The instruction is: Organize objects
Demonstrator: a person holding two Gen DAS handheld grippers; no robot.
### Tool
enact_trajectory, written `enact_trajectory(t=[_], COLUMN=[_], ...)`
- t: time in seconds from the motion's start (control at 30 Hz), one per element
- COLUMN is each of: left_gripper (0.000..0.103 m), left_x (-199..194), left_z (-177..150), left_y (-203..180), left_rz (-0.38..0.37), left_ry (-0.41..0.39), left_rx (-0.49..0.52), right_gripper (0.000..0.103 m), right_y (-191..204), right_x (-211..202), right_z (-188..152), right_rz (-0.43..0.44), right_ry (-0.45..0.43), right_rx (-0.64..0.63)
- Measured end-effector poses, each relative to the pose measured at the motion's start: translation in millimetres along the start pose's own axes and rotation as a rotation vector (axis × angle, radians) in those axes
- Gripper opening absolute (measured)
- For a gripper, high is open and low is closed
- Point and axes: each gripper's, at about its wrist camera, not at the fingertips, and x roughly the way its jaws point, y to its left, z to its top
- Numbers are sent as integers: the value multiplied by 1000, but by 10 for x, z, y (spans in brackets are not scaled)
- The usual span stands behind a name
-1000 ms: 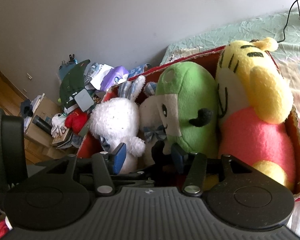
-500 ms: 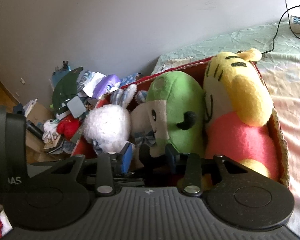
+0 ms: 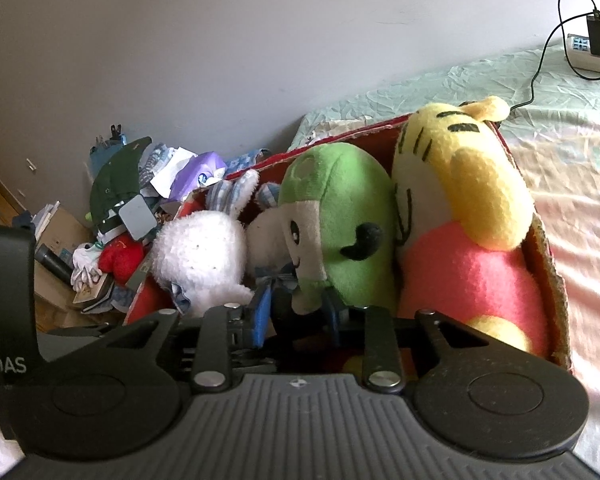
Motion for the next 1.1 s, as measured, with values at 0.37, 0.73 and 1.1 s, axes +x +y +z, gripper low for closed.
enact_trajectory(t=[0.37, 0.73, 1.1], left_gripper=[102, 102, 102], left_x=[10, -340, -810], left_z=[19, 111, 190], left_y=[6, 34, -381], left_rz=[1, 22, -79], left_ry=[15, -26, -105], left_rx=[8, 9, 117], right_gripper=[27, 30, 30], right_y=[-2, 13, -73], right_x=[-113, -443, -1058], right_z=[-5, 100, 115], right_rz=[-25, -63, -286], right_ry=[-11, -61, -199], right_rx=[-14, 43, 62])
